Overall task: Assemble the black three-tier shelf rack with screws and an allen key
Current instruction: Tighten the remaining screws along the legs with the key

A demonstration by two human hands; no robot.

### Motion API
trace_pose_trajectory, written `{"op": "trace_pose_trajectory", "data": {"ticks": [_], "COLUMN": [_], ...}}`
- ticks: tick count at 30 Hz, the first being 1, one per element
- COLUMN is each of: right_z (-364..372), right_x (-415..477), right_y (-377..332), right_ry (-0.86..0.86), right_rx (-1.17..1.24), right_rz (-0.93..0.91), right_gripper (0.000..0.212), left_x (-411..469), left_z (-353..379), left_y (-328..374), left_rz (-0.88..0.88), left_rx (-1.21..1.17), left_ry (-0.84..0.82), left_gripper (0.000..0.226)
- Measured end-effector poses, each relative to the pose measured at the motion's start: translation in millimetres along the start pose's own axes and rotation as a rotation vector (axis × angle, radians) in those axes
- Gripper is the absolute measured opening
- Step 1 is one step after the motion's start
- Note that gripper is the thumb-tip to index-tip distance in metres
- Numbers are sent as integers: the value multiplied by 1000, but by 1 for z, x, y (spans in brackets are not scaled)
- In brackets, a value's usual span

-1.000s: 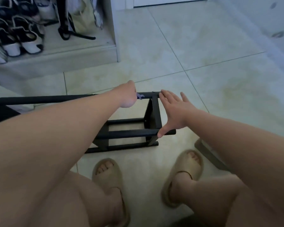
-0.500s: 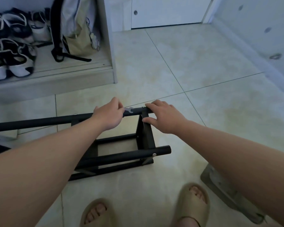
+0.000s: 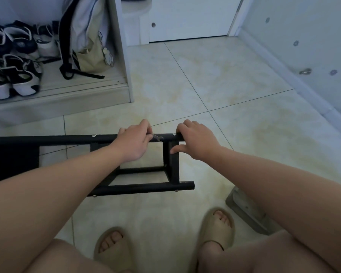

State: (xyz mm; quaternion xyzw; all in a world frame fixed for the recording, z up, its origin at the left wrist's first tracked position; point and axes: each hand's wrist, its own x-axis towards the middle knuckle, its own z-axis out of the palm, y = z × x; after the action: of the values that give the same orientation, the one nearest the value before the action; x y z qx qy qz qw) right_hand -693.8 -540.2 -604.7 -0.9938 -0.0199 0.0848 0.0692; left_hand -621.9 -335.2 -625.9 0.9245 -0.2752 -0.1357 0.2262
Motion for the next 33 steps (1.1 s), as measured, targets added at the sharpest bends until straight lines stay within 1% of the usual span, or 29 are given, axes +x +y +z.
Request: {"op": "trace_pose_trajectory", "data": {"ticks": [4,8,11,15,19,23,27,29,31,33], "right_z": [16,46,71,99,129,153,154,151,149,149], "right_x": [-21,-37,-41,-37,-32,-34,-34,-33,-32,-34], "right_y": [-2,3,10,20,27,26,20,18,13,8], "right_ry": [-83,-163,-194,-227,-295,-328,-432,-441,-395,-363], "right_rx": [-38,-41,38,156,200,230,222,134,-1,-81], "right_rz": [31,-43,-66,-32,-61,-123,-134,-123,-119,-126], "right_gripper": [53,41,36,27,22,25,37,48,75,104], "left_x": [-17,-27,-26,-15,-5,-4,-6,-10,-16,-22], "left_z": [17,39,57,82,106,119,114,112,111,111], "left_y": [11,10,9,3,-10,-21,-22,-21,-20,-21], "left_rz": [61,54,36,-10,-27,-32,-60,-69,-77,-93], "left_rx": [99,57,60,75,123,187,205,205,201,189], "left_ry": [-155,-353,-441,-572,-714,-801,-871,-891,-907,-928], "left_gripper": [7,10,15,8,6,4,6,8,7,6]}}
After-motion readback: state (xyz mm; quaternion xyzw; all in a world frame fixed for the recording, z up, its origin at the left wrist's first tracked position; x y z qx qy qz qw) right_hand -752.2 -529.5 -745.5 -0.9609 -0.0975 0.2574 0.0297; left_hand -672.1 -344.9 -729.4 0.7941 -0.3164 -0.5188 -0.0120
